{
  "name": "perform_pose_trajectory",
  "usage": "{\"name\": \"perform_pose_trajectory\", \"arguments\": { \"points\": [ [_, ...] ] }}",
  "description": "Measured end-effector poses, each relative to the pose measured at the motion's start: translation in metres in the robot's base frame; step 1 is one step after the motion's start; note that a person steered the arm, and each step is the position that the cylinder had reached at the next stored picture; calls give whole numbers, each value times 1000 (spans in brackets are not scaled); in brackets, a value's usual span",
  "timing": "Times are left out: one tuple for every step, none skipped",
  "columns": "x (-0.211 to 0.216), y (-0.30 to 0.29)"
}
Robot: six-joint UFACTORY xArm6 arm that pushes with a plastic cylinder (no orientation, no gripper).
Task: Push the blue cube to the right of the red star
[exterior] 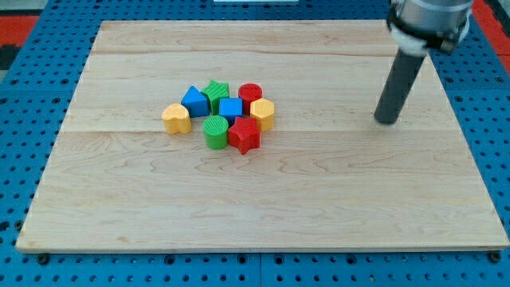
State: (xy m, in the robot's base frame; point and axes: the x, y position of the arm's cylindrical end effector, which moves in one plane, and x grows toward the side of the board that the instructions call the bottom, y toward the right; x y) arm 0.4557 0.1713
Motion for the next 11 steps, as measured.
{"name": "perform_pose_trajectory", "arguments": {
  "points": [
    [50, -26],
    [53, -26],
    [53, -28],
    [56, -29],
    [63, -54],
    [80, -86],
    [88, -109],
    [88, -105],
    [88, -88],
    [88, -80],
    [76, -85]
  ]
}}
